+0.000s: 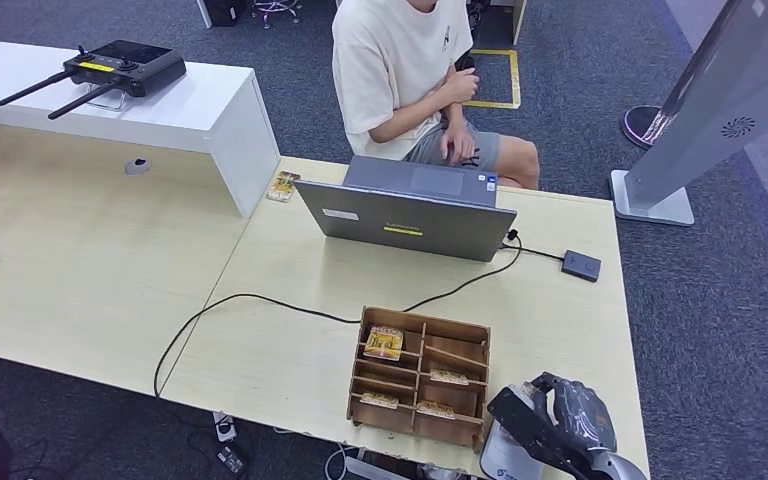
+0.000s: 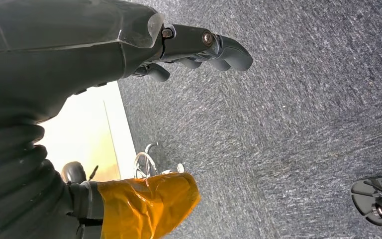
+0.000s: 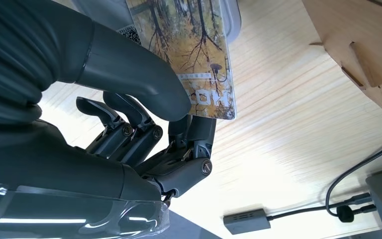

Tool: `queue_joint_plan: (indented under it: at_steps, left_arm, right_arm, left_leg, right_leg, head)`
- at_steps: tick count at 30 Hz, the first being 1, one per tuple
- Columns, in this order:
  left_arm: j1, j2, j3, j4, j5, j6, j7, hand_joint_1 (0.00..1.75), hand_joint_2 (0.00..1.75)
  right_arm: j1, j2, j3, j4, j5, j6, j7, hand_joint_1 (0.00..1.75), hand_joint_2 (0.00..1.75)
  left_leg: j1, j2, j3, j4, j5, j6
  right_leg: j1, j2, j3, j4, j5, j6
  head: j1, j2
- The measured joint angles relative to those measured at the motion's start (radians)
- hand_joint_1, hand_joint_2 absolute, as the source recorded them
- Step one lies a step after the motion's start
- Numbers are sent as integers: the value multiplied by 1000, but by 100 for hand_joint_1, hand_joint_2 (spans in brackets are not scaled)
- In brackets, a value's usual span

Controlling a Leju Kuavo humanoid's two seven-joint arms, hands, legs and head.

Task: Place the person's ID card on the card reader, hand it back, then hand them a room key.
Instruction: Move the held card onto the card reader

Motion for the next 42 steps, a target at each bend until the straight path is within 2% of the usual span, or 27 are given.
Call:
queue_joint_plan:
  at_steps: [18, 36, 42]
  left_arm:
    - [0, 0, 7, 0, -3, 0, 0, 0, 175]
    - [0, 0, 23, 0, -6, -3, -3, 0, 175]
    - [1, 0, 26, 0, -9, -5, -4, 0, 175]
  right_arm:
    - [0, 0, -1, 4, -5, -4, -4, 175, 175]
    - [8, -3, -86, -91, -128, -14, -67, 175, 175]
    - [10, -3, -119, -103, -245, 21, -113, 175, 175]
  left_leg:
    - [0, 0, 0, 0, 0, 0]
    - [0, 0, 0, 0, 0, 0]
    - [0, 0, 0, 0, 0, 0]
  right_leg:
    - [0, 0, 0, 0, 0, 0]
    - [0, 0, 0, 0, 0, 0]
    - [0, 0, 0, 0, 0, 0]
  head:
    - [0, 0]
    - [0, 0]
    - [0, 0]
